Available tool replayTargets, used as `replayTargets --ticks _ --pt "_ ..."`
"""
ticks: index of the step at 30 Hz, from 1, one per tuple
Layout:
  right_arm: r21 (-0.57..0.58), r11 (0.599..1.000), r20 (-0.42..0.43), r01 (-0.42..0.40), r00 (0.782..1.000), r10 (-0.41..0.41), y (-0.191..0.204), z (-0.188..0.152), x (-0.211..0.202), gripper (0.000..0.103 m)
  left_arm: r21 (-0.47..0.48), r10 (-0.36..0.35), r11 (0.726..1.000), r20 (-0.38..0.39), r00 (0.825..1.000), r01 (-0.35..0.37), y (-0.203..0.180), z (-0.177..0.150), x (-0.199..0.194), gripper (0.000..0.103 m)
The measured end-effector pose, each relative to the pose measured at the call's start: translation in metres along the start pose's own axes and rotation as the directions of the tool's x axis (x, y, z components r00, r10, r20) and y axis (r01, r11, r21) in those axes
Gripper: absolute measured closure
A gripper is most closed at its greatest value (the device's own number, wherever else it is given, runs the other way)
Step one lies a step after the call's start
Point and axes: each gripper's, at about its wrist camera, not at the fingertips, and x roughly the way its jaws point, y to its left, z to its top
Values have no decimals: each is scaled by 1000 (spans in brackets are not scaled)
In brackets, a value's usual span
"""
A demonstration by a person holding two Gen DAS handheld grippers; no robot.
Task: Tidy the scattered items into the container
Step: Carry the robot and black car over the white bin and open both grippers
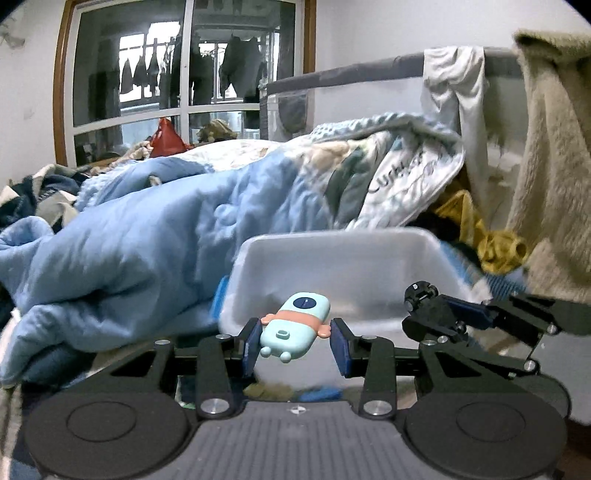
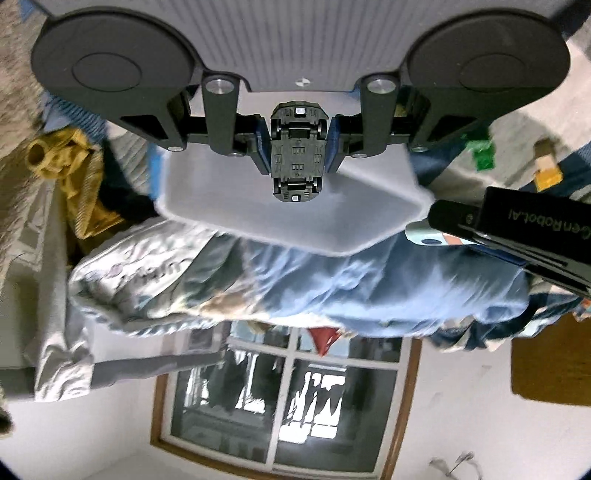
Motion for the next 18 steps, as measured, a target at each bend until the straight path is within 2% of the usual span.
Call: replayTargets --ticks 5,10,14,18 --pt "-6 1000 14 28 1000 -27 -17 10 12 69 46 4 999 0 1000 -4 -15 21 26 59" --pt "1 1000 -25 29 999 -29 -29 11 40 69 93 27 995 -38 999 -23 -24 28 66 59" --pt "1 999 -61 37 997 -37 -35 5 61 69 61 26 998 -91 995 -21 -19 26 96 59" --pt "31 999 -92 45 995 -42 -43 -1 74 68 63 35 998 -111 993 -28 -18 23 113 59"
